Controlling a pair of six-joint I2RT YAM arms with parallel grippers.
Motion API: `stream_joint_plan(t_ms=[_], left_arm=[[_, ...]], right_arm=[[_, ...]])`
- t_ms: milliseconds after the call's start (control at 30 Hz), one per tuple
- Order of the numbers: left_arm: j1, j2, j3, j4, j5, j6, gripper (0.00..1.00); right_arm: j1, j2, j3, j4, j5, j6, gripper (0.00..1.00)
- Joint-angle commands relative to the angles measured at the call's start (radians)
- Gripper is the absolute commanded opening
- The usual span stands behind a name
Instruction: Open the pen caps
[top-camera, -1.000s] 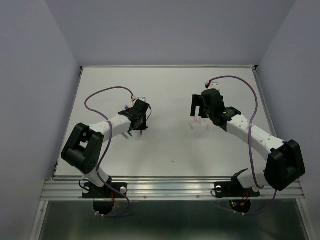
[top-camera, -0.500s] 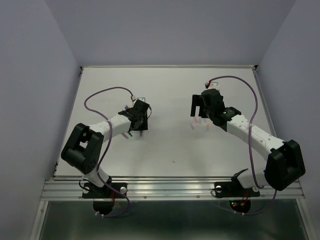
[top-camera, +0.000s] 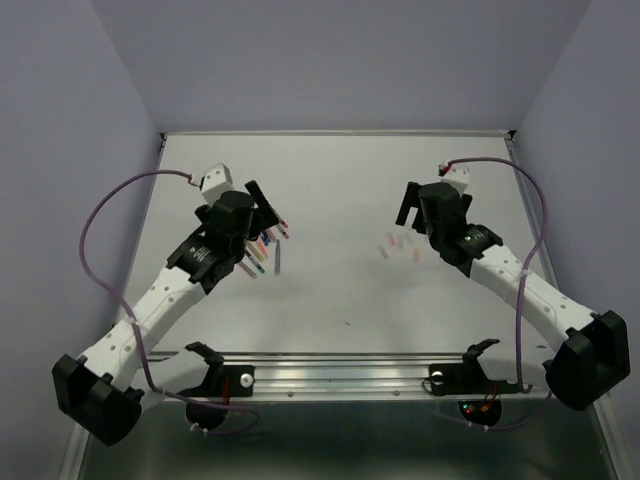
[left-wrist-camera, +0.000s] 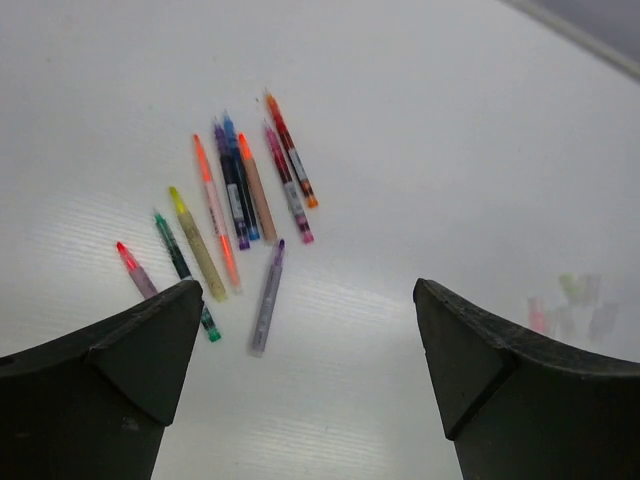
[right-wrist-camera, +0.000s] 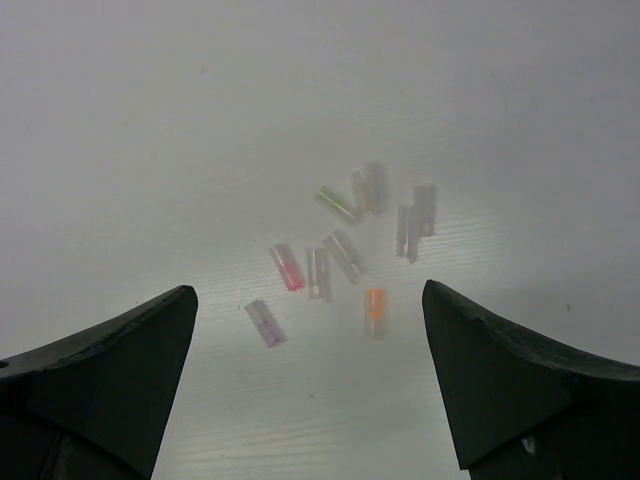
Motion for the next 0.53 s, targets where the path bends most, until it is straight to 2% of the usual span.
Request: stream_joint_plan(t_ms=[0,133,500], left_arm=[[0.014,-0.122,0.015,-0.097,-0.237,-0.187,0.99],[0.026,-0.182,-0.005,-0.092,-0.247,-0.204,0.99],[0.035,-0.166,0.021,-0.134,-0.262,-0.233,0.99]], right_arm=[[0.007,-0.102,-0.037,0.052,0.173,0.087,1.0],[0.007,-0.16,-0.065,0.055,0.206,0.091,1.0],[0.007,-0.263,-0.119,0.072,0.252,0.099,1.0]])
